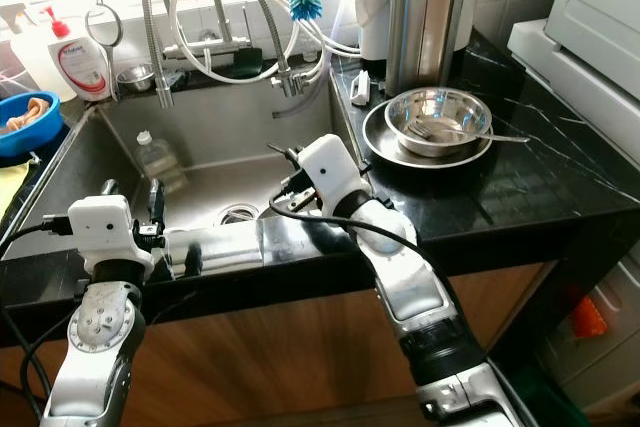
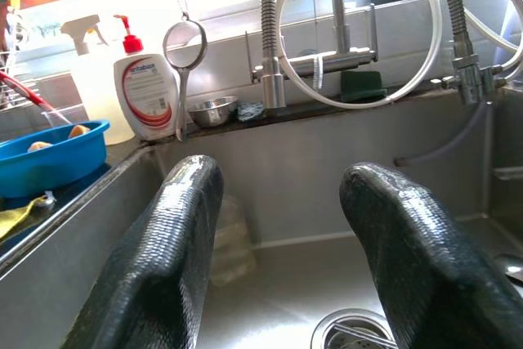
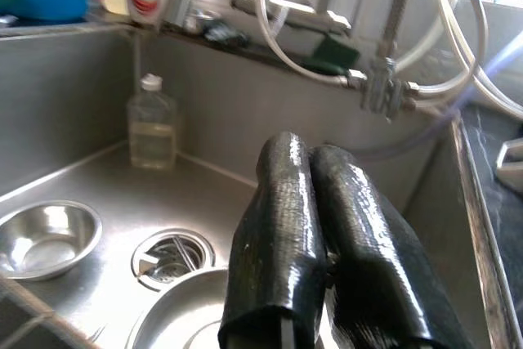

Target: Kitchen organization

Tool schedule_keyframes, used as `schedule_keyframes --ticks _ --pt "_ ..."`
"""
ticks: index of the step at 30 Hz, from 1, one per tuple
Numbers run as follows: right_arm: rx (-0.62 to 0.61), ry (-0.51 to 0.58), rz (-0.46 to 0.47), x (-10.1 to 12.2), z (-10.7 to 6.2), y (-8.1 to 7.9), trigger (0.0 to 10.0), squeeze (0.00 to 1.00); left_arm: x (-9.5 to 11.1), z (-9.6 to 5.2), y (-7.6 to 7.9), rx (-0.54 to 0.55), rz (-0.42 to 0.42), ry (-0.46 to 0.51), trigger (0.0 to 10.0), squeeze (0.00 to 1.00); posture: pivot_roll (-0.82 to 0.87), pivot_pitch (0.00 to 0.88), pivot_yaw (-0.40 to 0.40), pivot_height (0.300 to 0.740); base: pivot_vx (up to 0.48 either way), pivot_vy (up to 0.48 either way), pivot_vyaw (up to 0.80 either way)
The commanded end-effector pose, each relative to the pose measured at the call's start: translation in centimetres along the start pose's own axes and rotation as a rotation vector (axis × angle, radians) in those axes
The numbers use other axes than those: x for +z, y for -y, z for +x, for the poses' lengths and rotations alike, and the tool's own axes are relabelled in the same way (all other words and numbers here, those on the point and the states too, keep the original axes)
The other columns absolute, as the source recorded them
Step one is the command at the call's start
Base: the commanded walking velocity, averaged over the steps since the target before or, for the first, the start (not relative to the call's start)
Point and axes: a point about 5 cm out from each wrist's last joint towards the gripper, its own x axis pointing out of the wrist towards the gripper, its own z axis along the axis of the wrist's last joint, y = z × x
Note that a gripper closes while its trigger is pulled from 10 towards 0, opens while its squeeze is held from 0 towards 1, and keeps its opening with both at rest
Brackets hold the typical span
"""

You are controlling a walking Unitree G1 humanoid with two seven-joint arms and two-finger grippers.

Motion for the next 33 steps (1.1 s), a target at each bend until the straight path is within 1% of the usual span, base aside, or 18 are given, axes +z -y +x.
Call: schedule_keyframes --ticks 1,6,9,15,16,17,18,19,20,21,22,25,28,29,30,31,32,33 --pt "-0.036 0.001 0.012 0.3 0.4 0.5 10.0 0.0 -0.1 0.1 -0.4 0.017 0.02 -0.001 10.0 0.0 -0.21 0.0 0.115 0.74 0.0 0.0 0.0" --pt "-0.098 -0.026 0.027 -0.5 0.4 1.2 10.0 0.0 -0.1 0.1 -0.5 0.018 0.022 0.002 10.0 0.0 -0.2 0.0 0.114 0.74 0.0 0.0 0.0" --pt "-0.138 -0.048 0.091 -1.1 0.4 1.6 10.0 0.0 -0.1 0.2 -0.5 0.016 0.022 0.003 10.0 0.0 -0.2 0.0 0.118 0.74 0.0 0.0 0.0" --pt "-0.151 -0.071 0.09 -1.6 0.2 1.6 10.0 0.0 -0.1 0.2 -0.5 0.001 0.023 -0.002 10.0 0.0 -0.21 0.0 0.123 0.74 0.0 0.0 0.0" --pt "-0.151 -0.069 0.093 -1.6 0.2 1.5 10.0 0.07 -0.1 0.1 -0.5 0.0 0.023 -0.002 10.0 0.0 -0.21 0.0 0.125 0.74 0.0 0.0 0.0" --pt "-0.151 -0.069 0.093 -1.6 0.2 1.5 10.0 0.07 -0.1 0.1 -0.5 0.0 0.023 -0.002 10.0 0.0 -0.21 0.0 0.125 0.74 0.0 0.0 0.0" --pt "-0.152 -0.069 0.095 -1.7 0.2 1.5 10.0 0.53 -0.1 0.1 -0.4 -0.003 0.023 -0.002 10.0 0.0 -0.21 0.0 0.127 0.74 0.0 0.0 0.0" --pt "-0.153 -0.07 0.095 -1.7 0.2 1.4 10.0 0.53 -0.1 0.1 -0.4 -0.005 0.023 -0.002 10.0 0.0 -0.21 0.0 0.127 0.74 0.0 0.0 0.0" --pt "-0.155 -0.071 0.096 -1.7 0.2 1.4 10.0 0.7 -0.1 0.2 -0.3 -0.006 0.023 -0.001 10.0 0.0 -0.21 0.0 0.127 0.74 0.0 0.0 0.0" --pt "-0.156 -0.071 0.096 -1.7 0.2 1.5 10.0 0.7 -0.1 0.2 -0.3 -0.007 0.023 -0.001 10.0 0.0 -0.21 0.0 0.127 0.74 0.0 0.0 0.0" --pt "-0.16 -0.072 0.096 -1.7 0.2 1.5 10.0 0.79 -0.1 0.2 -0.3 -0.009 0.023 -0.001 10.0 0.0 -0.21 0.0 0.129 0.74 0.0 0.0 0.0" --pt "-0.165 -0.071 0.097 -1.8 0.2 1.5 10.0 0.82 -0.1 0.1 -0.3 -0.013 0.024 -0.001 10.0 0.0 -0.21 0.0 0.133 0.74 0.0 0.0 0.0" --pt "-0.172 -0.07 0.097 -1.8 0.1 1.5 10.0 0.81 -0.2 0.1 -0.3 -0.016 0.025 -0.003 10.0 0.0 -0.21 0.0 0.133 0.74 0.0 0.0 0.0" --pt "-0.179 -0.067 0.093 -1.7 0.1 1.6 10.0 0.77 -0.2 0.1 -0.3 -0.019 0.025 -0.003 10.0 0.0 -0.21 0.0 0.134 0.74 0.0 0.0 0.0" --pt "-0.183 -0.065 0.085 -1.7 0.1 1.6 10.0 0.16 -0.2 0.1 -0.3 -0.021 0.025 -0.003 10.0 0.0 -0.21 0.0 0.133 0.74 0.0 0.0 0.0" --pt "-0.186 -0.064 0.079 -1.6 0.0 1.7 10.0 0.16 -0.2 0.1 -0.3 -0.022 0.025 -0.003 10.0 0.0 -0.21 0.0 0.133 0.74 0.0 0.0 0.0" --pt "-0.207 -0.048 0.068 -1.4 -0.1 1.9 10.0 0.0 -0.2 0.0 -0.2 -0.024 0.024 -0.003 10.0 0.0 -0.21 0.0 0.131 0.74 0.0 0.0 0.0" --pt "-0.216 -0.04 0.067 -1.2 -0.2 2.0 10.0 0.0 -0.2 0.0 -0.2 -0.024 0.024 -0.003 10.0 0.0 -0.21 0.0 0.131 0.74 0.0 0.0 0.0"
